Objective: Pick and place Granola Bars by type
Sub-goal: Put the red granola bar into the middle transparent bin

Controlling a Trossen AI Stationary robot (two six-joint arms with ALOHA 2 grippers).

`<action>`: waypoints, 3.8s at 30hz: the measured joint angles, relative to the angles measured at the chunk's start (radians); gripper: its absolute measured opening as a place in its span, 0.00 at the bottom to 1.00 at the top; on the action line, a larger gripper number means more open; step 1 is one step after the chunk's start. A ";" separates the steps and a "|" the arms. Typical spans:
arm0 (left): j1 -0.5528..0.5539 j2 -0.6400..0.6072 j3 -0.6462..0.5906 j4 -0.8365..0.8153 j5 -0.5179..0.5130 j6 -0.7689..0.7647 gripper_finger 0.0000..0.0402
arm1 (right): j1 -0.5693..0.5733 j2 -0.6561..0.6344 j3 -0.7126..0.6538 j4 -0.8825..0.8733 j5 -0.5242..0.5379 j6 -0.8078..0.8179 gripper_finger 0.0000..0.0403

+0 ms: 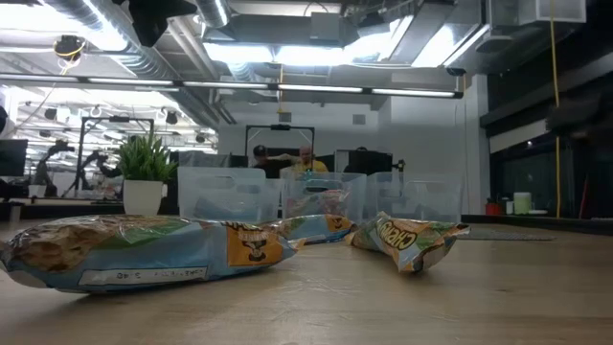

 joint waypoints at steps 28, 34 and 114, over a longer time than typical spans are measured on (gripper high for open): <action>0.000 0.000 0.000 0.004 -0.025 -0.026 0.39 | -0.094 0.075 0.095 -0.046 -0.054 -0.103 0.11; 0.000 0.000 0.000 0.004 -0.025 -0.026 0.39 | -0.164 0.074 0.219 -0.247 -0.035 -0.076 0.09; 0.000 0.000 0.000 0.003 -0.156 -0.035 0.39 | -1.238 0.322 0.994 -0.497 -0.196 -0.483 0.10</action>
